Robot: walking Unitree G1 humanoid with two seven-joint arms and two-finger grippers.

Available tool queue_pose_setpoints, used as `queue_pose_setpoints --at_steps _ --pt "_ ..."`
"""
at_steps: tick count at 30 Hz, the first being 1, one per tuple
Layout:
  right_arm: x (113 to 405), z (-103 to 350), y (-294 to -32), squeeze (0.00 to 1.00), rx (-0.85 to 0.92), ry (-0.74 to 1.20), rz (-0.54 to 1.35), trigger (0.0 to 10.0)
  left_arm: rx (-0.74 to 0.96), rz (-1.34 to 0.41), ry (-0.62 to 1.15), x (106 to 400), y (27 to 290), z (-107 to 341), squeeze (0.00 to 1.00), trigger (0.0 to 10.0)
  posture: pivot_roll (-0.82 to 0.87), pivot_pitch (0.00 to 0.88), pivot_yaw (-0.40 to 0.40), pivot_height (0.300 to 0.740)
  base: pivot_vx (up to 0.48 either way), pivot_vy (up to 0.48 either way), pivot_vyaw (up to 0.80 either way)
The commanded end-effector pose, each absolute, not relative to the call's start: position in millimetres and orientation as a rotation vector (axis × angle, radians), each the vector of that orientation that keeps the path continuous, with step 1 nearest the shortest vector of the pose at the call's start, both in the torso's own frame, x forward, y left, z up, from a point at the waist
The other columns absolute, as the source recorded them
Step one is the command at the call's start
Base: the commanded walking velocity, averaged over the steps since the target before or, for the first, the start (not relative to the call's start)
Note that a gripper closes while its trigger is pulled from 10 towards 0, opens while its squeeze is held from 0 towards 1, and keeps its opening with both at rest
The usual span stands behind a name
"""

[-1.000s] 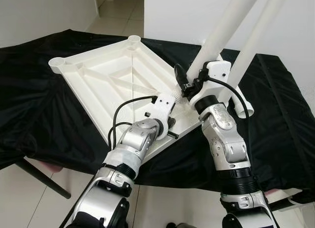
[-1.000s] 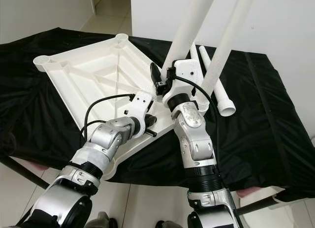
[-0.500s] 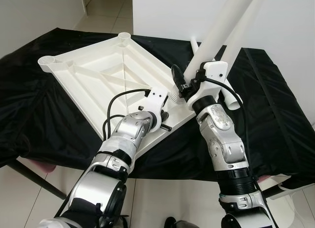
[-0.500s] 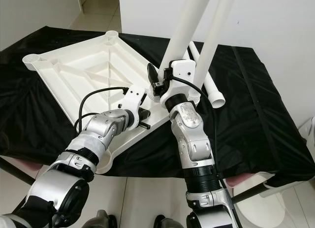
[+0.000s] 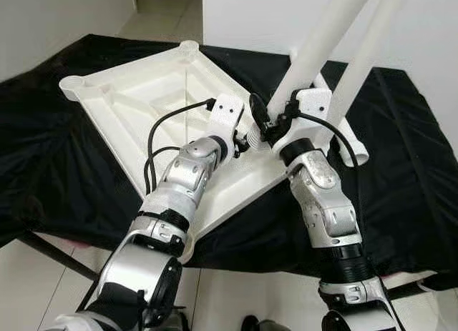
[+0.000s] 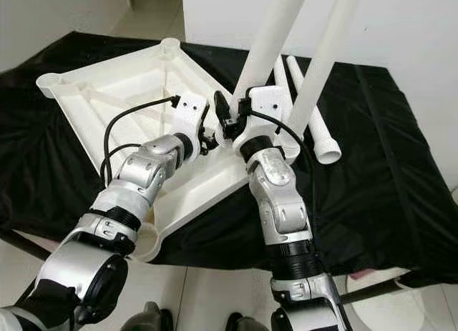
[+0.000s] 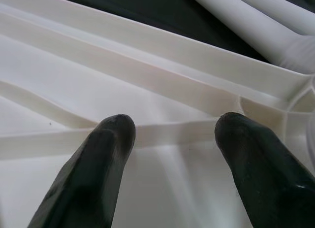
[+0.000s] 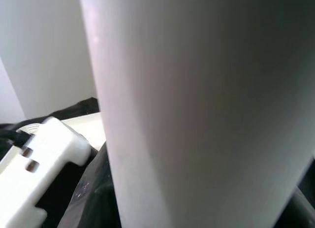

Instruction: Building children table

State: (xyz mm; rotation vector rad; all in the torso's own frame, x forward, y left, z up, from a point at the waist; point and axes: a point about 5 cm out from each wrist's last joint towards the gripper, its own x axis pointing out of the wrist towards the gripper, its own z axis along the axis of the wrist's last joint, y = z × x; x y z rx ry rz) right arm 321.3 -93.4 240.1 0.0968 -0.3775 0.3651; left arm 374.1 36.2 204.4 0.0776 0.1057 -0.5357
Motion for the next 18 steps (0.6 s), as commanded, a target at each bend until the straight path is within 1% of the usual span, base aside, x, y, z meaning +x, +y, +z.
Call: queue_pose_setpoints --at_steps 1,2,3,5,9,11,16,18 --pt "320.6 240.0 -94.5 0.0 0.099 -0.375 0.364 10.0 0.071 -0.582 0.064 371.1 31.1 210.7 0.0 10.0 0.11 0.062 -0.014 0.74 0.0 0.0 0.0" --pt "320.6 240.0 -94.5 0.0 0.099 -0.375 0.364 10.0 0.071 -0.582 0.064 371.1 31.1 210.7 0.0 10.0 0.11 0.062 -0.014 0.74 0.0 0.0 0.0" --pt "320.6 239.8 -95.3 0.0 0.099 -0.375 0.361 10.0 0.054 -0.619 0.021 367.4 33.0 214.3 0.0 10.0 0.11 0.062 -0.014 0.74 0.0 0.0 0.0" --pt "320.5 239.3 -97.3 0.0 0.097 -0.375 0.355 10.0 0.03 -0.701 -0.007 357.4 38.8 211.7 0.0 10.0 0.11 0.063 -0.011 0.74 0.0 0.0 0.0" --pt "320.3 239.1 -98.0 0.0 0.096 -0.375 0.353 10.0 0.031 -0.736 -0.011 352.5 40.8 208.9 0.0 10.0 0.11 0.063 -0.011 0.74 0.0 0.0 0.0" --pt "319.7 238.9 -98.8 0.0 0.095 -0.376 0.354 10.0 0.032 -0.839 -0.003 338.5 43.2 201.8 0.0 10.0 0.11 0.065 -0.014 0.74 0.0 0.0 0.0" --pt "319.5 239.1 -99.2 0.0 0.095 -0.376 0.356 10.0 0.016 -0.911 -0.007 328.2 42.8 201.3 0.0 10.0 0.11 0.066 -0.015 0.74 0.0 0.0 0.0" --pt "319.3 239.3 -99.9 0.0 0.093 -0.377 0.356 10.0 0.02 -0.971 -0.017 319.0 40.4 201.3 0.0 10.0 0.11 0.065 -0.015 0.74 0.0 0.0 0.0"
